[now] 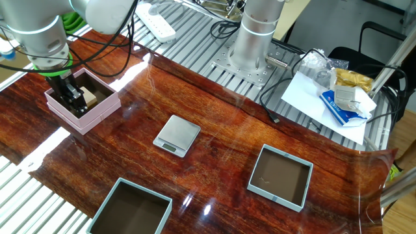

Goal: Move an object from one box to another

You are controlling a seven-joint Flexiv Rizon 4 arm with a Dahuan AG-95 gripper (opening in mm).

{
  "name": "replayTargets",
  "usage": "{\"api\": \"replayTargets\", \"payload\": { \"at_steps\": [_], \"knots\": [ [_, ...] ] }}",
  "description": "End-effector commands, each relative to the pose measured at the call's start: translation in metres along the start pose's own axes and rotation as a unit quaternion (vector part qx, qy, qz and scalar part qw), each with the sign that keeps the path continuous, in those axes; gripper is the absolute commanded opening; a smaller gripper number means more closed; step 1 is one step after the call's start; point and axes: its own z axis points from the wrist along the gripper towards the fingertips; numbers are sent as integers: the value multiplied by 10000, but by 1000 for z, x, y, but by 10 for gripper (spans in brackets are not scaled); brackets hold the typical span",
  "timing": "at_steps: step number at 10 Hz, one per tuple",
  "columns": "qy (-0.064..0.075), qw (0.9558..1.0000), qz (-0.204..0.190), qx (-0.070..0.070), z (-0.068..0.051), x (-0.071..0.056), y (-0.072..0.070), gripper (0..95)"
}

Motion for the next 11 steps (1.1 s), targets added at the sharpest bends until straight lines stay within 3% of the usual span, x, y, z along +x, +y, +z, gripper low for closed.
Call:
{"api": "replayTargets", "payload": {
  "at_steps": [1, 7, 11],
  "knots": [
    [38, 10000, -6, -29, -2, 0, 0, 0],
    [119, 9999, -8, -16, -15, 1, 0, 0],
    [168, 9999, -17, -6, -31, 4, 0, 0]
  ]
}}
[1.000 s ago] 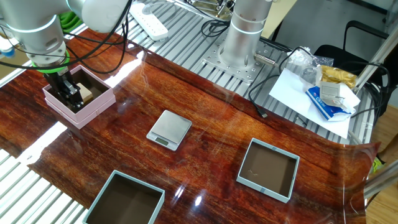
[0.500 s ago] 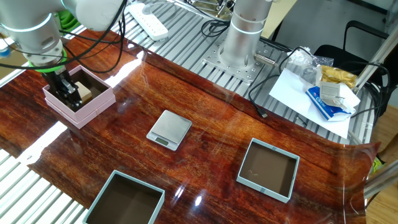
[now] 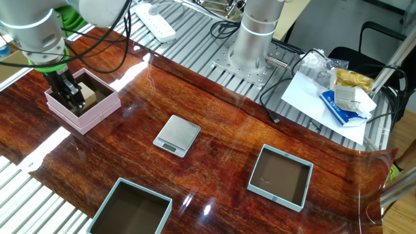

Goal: Move an object from one box to another

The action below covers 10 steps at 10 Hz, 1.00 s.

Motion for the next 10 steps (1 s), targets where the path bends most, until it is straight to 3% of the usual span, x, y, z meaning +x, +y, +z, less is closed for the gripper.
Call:
{"api": "replayTargets", "payload": {
  "at_steps": [1, 10],
  "knots": [
    [3, 10000, 1, 4, -4, 0, -1, 0],
    [50, 9998, -111, -126, -41, 11, -5, 0]
  ]
}}
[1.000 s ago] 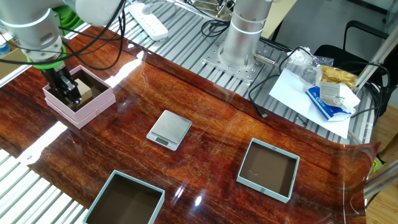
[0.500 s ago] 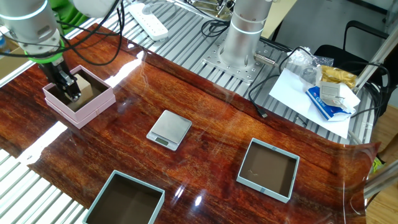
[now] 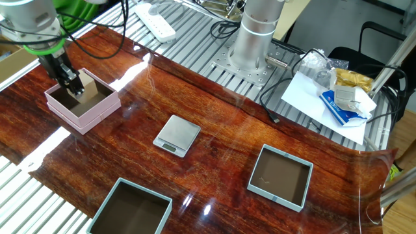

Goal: Move an object from one box to another

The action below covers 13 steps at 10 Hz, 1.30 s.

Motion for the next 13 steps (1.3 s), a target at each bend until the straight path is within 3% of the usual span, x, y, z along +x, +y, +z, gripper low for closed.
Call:
{"api": "replayTargets", "payload": {
  "at_steps": [1, 8, 10, 13],
  "knots": [
    [-2, 10000, -22, -11, -5, 2, -1, 0],
    [56, 10000, -43, -36, -36, 10, 8, 0],
    [117, 9999, -24, -54, -50, 10, 14, 0],
    [138, 9999, -4, -86, -61, 14, 25, 0]
  ]
}}
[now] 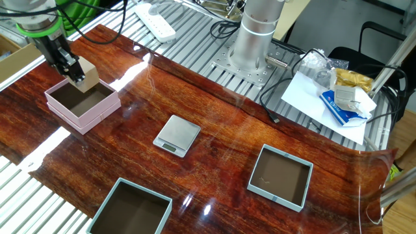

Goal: Move an object from one box to another

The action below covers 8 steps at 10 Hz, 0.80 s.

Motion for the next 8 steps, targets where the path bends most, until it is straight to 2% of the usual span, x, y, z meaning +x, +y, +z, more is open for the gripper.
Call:
{"api": "replayTargets", "payload": {
  "at_steps": [1, 4, 8],
  "knots": [
    [9, 10000, 17, -31, -5, 5, 8, 0],
    [27, 9999, 75, -80, -8, 4, 17, 0],
    [37, 9997, 249, -65, -8, -1, 34, 0]
  ]
}}
